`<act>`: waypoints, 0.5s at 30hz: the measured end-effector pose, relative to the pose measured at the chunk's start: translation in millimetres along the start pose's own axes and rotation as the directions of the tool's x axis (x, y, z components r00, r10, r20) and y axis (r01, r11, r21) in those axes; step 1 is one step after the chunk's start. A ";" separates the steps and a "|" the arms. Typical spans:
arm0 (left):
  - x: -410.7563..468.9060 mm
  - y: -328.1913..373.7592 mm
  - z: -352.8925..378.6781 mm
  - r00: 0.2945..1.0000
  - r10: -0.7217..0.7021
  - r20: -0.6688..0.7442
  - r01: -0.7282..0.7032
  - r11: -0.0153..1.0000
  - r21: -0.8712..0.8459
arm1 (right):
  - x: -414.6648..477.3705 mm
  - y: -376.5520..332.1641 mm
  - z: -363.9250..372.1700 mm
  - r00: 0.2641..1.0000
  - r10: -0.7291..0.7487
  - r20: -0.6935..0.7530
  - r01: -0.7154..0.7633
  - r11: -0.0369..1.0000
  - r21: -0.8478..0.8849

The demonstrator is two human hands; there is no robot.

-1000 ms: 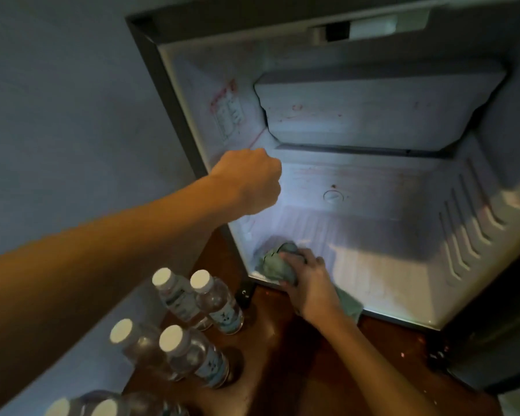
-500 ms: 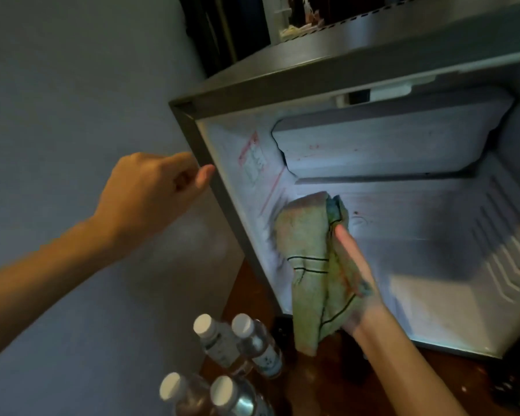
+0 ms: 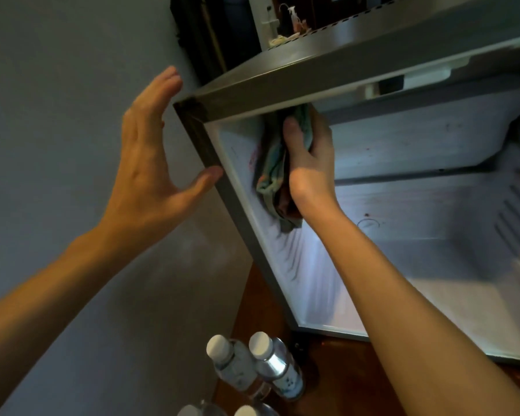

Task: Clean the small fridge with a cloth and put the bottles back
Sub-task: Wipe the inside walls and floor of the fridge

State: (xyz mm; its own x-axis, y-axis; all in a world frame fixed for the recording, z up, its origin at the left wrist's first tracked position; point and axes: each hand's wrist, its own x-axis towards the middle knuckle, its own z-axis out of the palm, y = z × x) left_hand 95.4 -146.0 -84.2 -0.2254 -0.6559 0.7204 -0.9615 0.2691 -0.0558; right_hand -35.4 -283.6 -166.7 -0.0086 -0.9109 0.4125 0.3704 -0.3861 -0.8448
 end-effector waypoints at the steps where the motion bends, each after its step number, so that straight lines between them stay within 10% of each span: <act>1: 4.2 -2.0 0.0 0.999 0.027 0.034 -0.027 1.000 0.013 | 8.2 1.3 -0.2 1.000 0.000 -0.018 0.000 1.000 -0.012; 15: 19.7 -8.3 -3.2 0.993 0.012 0.121 -0.010 1.000 -0.024 | 19.9 -18.5 17.7 0.986 0.144 0.084 -0.122 0.967 -0.224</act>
State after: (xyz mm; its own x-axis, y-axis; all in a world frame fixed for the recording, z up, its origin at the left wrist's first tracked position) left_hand 99.4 -158.9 -67.3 -0.2547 -0.7327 0.6310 -0.9553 0.2920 -0.0465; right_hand -26.0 -292.1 -136.8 0.1228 -0.9414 0.3142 0.1516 -0.2951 -0.9434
